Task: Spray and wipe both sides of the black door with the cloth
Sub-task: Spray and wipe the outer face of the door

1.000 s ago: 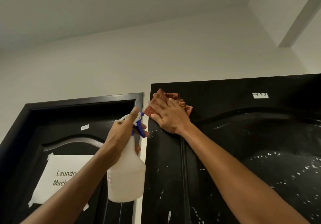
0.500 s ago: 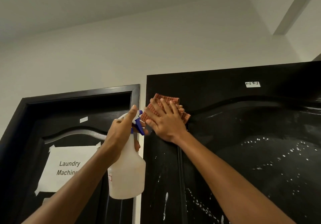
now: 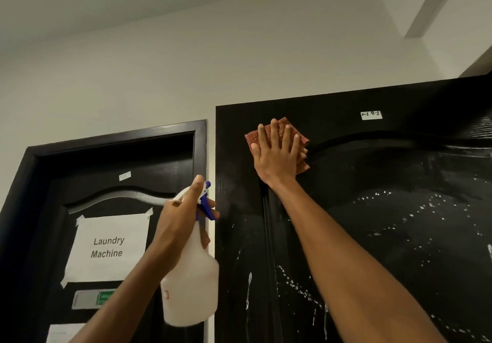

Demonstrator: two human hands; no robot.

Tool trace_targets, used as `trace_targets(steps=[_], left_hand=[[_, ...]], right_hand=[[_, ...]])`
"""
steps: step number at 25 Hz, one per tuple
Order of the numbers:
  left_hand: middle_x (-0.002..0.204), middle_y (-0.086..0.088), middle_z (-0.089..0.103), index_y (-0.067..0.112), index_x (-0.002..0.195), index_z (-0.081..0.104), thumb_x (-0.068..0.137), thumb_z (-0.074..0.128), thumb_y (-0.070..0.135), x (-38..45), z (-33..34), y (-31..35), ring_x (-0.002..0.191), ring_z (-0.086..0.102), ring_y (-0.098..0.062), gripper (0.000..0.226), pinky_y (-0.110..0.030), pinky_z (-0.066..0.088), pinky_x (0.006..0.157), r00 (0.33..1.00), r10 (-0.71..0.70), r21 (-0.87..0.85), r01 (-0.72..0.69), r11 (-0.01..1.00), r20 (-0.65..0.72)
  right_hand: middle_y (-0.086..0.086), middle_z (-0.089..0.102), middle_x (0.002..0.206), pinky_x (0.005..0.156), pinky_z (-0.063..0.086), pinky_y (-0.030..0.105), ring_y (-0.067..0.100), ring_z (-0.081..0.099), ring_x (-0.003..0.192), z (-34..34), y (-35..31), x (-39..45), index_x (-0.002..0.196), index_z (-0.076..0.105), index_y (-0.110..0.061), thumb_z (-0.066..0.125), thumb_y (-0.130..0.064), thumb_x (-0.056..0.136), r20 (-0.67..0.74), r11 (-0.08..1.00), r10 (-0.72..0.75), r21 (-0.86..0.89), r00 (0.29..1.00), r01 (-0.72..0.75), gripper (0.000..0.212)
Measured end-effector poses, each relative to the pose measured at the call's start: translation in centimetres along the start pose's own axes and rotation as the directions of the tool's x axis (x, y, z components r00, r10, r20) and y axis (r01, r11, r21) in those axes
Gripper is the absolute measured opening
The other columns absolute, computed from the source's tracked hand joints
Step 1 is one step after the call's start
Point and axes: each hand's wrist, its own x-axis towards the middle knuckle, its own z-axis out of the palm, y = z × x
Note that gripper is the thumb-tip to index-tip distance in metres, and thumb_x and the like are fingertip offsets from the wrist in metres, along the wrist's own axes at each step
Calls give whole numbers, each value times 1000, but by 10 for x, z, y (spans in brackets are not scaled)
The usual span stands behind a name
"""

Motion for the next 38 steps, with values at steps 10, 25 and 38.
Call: trace_targets(steps=[10,25,38], left_hand=[[82,-6,73,12,98,68,94,36,59,-23,31,-5,73,68,-18,57,-29,52,70,998,-39,3,39,999,58],[78,-9,74,10,98,65,93,39,61,-19,65,43,52,64,-20,57,-27,54,46,999,26,10,-26,1000,19],[82,-7,75,12,101,65,94,37,64,-28,83,49,61,66,-26,60,-31,54,54,1000,-2,106,0,994,20]], right_hand=[[-9,-11,170,125,-13,47,23,-13,156,1,46,-98,158,-6,-47,18,-60,106,270,736,-645,-32,715,676,58],[17,25,166,124,10,61,45,14,153,-12,78,-69,157,37,-19,33,-46,107,-105,989,136,67,985,-129,57],[14,19,168,123,14,60,41,21,151,-6,81,-76,148,51,-27,39,-44,104,-140,999,-46,19,989,49,48]])
